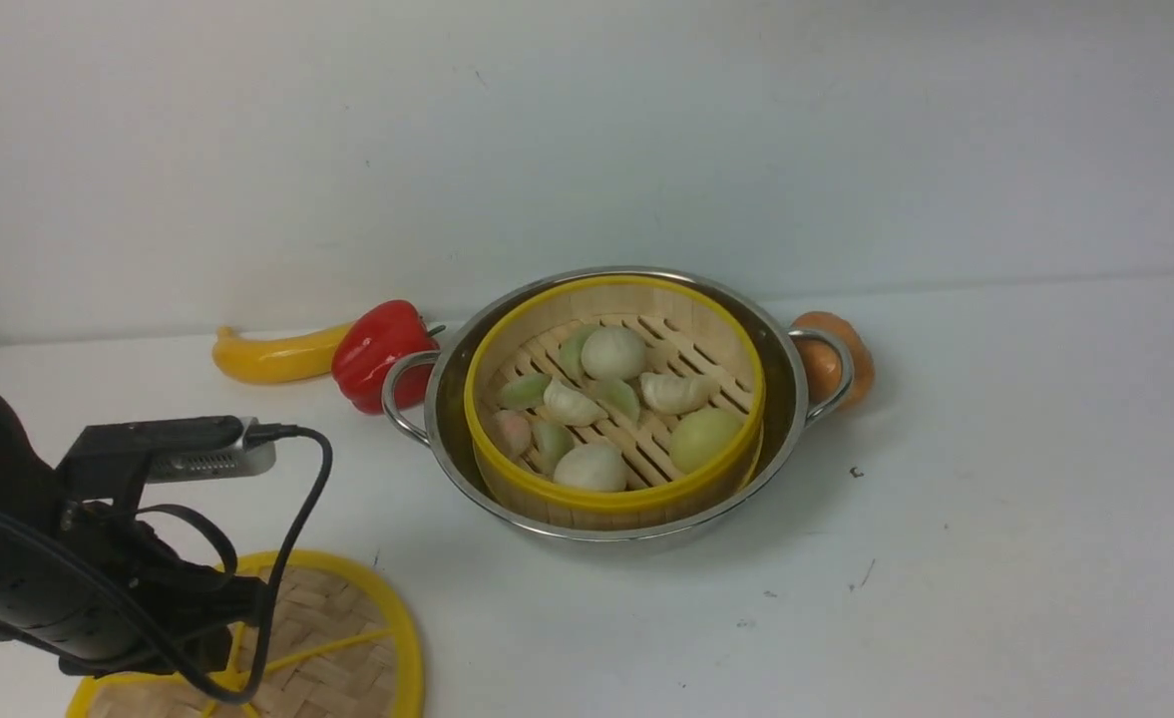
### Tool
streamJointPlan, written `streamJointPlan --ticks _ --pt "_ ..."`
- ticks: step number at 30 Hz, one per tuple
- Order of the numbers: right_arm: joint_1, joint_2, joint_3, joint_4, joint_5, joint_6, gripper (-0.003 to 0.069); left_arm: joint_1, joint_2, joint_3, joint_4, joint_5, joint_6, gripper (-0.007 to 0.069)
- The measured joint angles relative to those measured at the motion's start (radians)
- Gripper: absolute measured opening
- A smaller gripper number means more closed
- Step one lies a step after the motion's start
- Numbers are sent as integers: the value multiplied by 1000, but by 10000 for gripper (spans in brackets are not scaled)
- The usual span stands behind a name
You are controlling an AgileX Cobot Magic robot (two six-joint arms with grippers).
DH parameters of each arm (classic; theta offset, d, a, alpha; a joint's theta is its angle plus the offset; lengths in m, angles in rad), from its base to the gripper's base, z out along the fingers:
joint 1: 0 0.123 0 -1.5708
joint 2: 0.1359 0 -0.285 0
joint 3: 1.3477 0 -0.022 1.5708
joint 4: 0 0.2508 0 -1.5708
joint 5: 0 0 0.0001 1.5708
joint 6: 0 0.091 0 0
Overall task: Place the steamer in the pot on the white table, and put the lid on the steamer.
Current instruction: 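Grasp the bamboo steamer lid lying on the table by its centre knob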
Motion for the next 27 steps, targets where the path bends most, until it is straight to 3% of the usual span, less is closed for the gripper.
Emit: streamJointPlan --ticks 17,19,22,27 --pt "0 1 0 19 1 -2 540 0 116 -2 -53 -51 27 237" --pt "0 0 0 19 1 -2 540 0 116 -10 -55 -41 31 185" --pt "0 -16 1 16 3 -2 540 0 115 -46 -25 25 34 117" --pt "0 -120 56 -55 3 -5 540 0 74 -212 72 241 34 118"
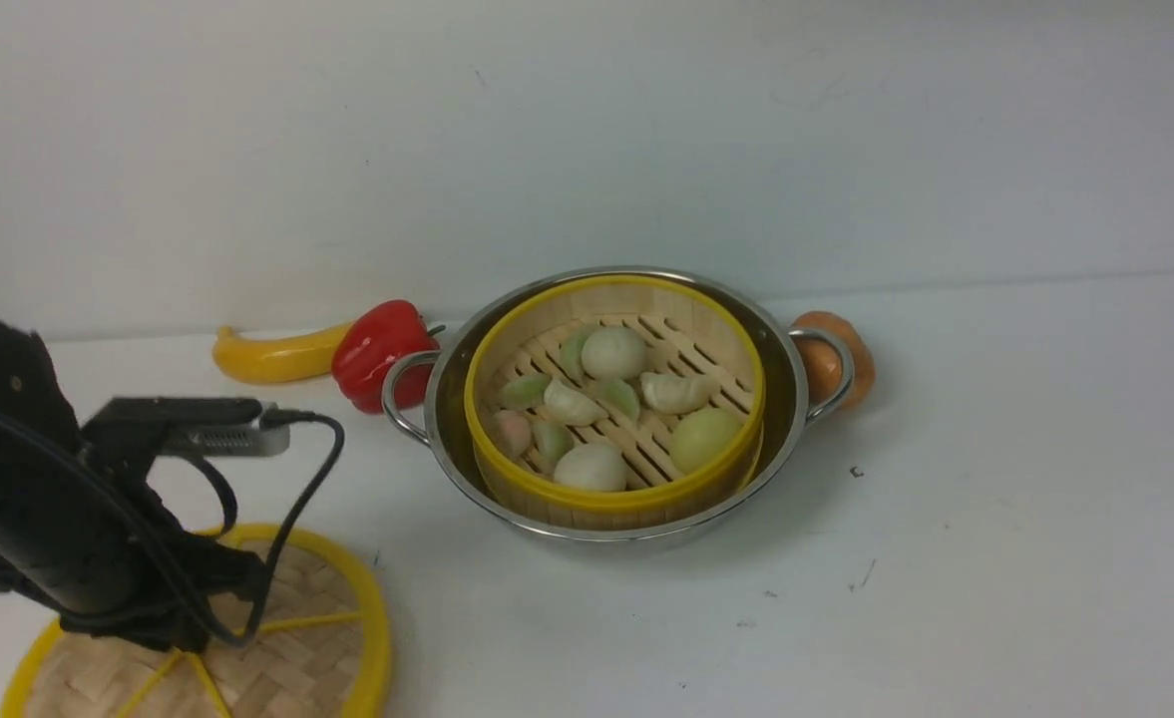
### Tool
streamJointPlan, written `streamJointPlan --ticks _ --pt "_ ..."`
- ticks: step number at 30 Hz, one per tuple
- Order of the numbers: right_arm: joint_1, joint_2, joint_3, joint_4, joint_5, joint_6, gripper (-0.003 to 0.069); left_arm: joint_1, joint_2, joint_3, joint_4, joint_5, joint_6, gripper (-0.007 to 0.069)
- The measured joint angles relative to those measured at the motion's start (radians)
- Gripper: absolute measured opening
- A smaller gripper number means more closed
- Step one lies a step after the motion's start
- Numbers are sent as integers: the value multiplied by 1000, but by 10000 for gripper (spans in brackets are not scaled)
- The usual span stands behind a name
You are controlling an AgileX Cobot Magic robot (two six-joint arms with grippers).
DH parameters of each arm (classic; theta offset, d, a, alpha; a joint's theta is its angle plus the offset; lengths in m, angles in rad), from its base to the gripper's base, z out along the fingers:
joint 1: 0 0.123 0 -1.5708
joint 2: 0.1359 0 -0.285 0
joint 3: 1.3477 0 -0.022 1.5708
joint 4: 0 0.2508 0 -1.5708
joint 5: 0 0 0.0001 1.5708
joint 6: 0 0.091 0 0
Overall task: Place the steamer in the pot on the white table, and put the lid on the steamer.
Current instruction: 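Grasp the bamboo steamer lid lying on the table by its centre knob, then place the yellow bamboo steamer lid onto the steamer in the pot with the left gripper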
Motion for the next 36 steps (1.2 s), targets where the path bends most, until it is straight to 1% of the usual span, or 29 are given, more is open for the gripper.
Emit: streamJointPlan --ticks 3,6,7,9,14,17,18,19,20,23,27,30,36 --pt "0 -104 87 -57 -2 0 540 -12 -28 -156 12 126 0 118" --pt "0 -249 227 -100 -4 0 540 -65 -26 -319 26 169 0 118" --pt "0 -257 227 -102 -4 0 540 -70 -24 -319 26 169 0 118" --pt "0 -359 355 -111 -5 0 540 -167 24 -471 26 178 0 118" --pt "0 -535 597 -111 -2 0 540 -339 213 -724 37 197 0 118" --pt "0 -606 703 -111 -1 4 540 -403 335 -836 47 219 -1 118" --pt "0 -636 749 -111 1 11 540 -429 403 -907 55 236 -7 118" --pt "0 -646 764 -111 2 18 540 -432 412 -927 56 238 -8 118" --pt "0 -679 814 -111 3 23 540 -449 479 -993 59 263 -8 118" --pt "0 -726 881 -111 5 30 540 -466 575 -1115 60 290 -8 118" --pt "0 -751 909 -110 5 33 540 -482 653 -1211 62 291 -2 118" --pt "0 -756 911 -107 5 36 540 -491 694 -1247 64 293 0 118" --pt "0 -756 911 -107 5 37 541 -493 726 -1255 82 296 -3 118"
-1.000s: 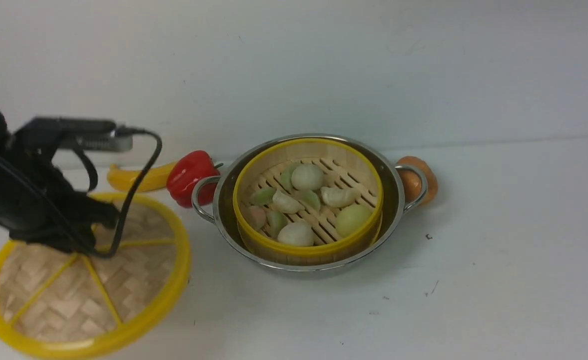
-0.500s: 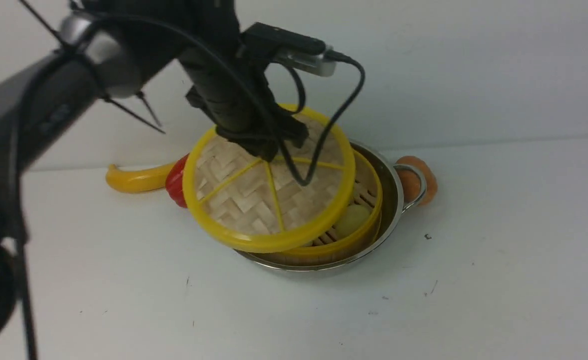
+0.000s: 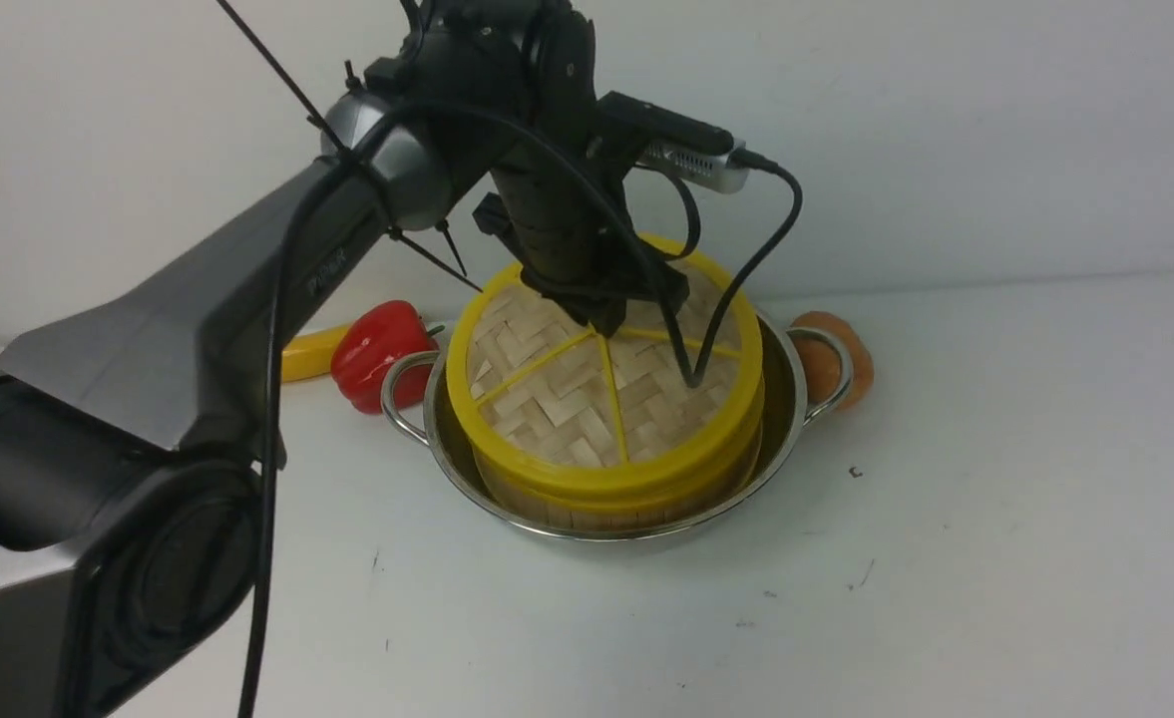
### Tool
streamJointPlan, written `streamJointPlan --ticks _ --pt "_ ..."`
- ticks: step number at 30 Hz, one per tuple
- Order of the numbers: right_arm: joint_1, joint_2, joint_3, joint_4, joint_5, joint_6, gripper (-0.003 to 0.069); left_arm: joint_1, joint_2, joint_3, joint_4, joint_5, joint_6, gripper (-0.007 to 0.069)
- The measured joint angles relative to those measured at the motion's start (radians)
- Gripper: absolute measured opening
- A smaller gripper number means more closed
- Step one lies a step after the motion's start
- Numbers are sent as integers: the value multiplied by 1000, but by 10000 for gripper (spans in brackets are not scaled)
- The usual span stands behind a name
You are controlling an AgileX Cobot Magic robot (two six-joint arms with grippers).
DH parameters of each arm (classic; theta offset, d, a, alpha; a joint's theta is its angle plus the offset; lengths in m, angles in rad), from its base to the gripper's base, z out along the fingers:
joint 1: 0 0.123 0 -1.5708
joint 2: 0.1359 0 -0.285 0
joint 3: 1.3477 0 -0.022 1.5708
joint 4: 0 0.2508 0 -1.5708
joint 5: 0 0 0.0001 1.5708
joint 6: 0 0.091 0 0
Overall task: Place the steamer in the pot on the white table, and put the lid on the steamer.
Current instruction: 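Place the yellow bamboo steamer lid onto the steamer in the pot with the left gripper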
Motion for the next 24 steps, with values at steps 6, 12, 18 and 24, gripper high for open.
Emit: streamJointPlan --ticks 6,12,18,24 --pt "0 0 1 1 0 5 541 -1 0 -1 10 0 -2 118" --pt "0 0 1 1 0 7 541 -1 3 -3 0 0 3 118" --pt "0 0 1 1 0 7 541 -2 36 -5 -2 -3 4 118" --pt "0 0 2 1 0 7 541 -8 47 -9 -8 -71 9 118"
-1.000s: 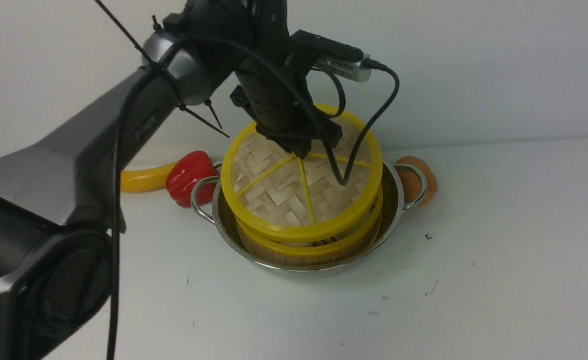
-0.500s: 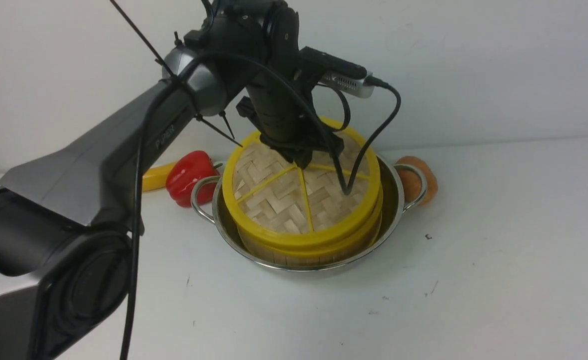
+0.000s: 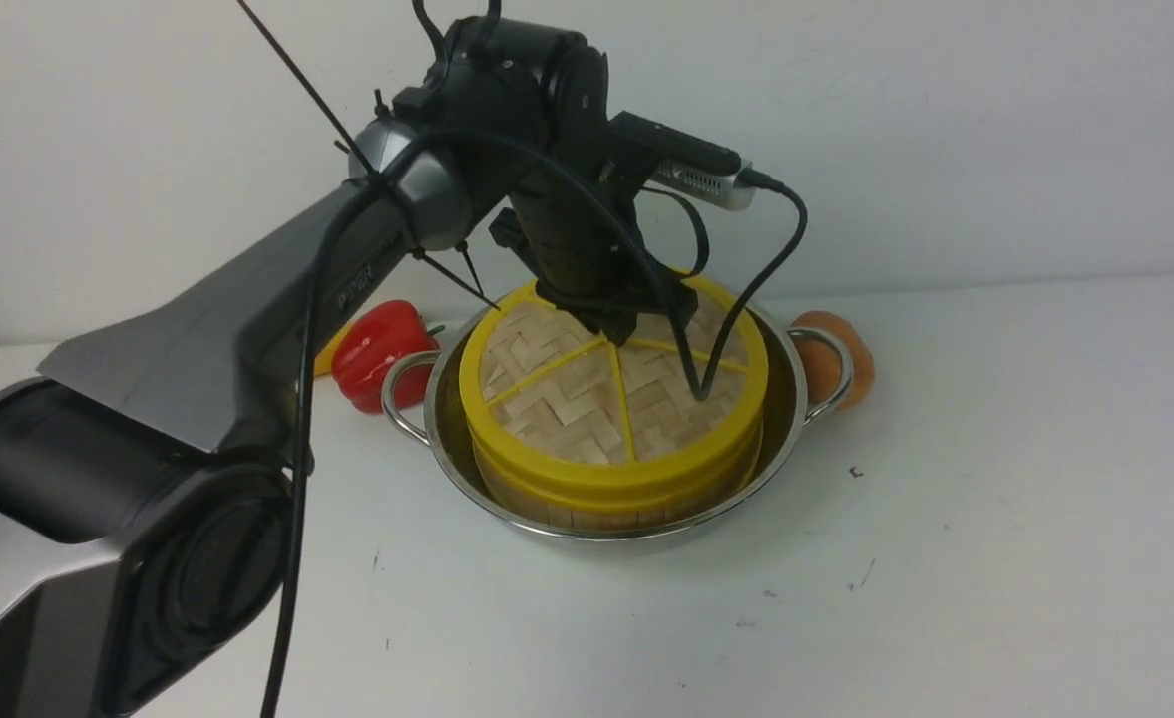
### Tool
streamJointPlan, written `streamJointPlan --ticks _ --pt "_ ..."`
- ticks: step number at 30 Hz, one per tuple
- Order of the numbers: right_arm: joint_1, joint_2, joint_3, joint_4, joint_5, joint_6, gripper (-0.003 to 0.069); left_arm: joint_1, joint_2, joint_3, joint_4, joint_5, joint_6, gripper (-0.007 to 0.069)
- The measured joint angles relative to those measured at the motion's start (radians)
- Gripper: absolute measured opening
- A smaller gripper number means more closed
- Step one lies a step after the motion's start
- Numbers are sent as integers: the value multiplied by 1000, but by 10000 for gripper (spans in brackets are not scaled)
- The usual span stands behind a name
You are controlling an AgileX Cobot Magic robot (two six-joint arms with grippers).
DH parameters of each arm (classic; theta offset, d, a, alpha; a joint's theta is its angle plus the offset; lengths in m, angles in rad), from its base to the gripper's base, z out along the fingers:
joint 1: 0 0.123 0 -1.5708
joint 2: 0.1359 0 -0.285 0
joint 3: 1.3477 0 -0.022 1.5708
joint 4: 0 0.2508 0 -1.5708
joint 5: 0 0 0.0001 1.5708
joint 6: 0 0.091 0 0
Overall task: Place the steamer in the pot on the white table, and put the lid on the steamer.
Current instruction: 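Place the yellow bamboo steamer lid onto the steamer in the pot with the left gripper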
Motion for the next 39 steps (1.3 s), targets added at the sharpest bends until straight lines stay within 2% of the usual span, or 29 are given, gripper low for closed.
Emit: streamJointPlan --ticks 8,19,39 --pt "0 0 0 1 0 0 541 -24 10 -3 17 -18 5 118" --pt "0 0 0 0 0 0 541 -39 11 -8 115 33 -15 118" --pt "0 0 0 0 0 0 541 -42 11 -8 141 34 -54 118"
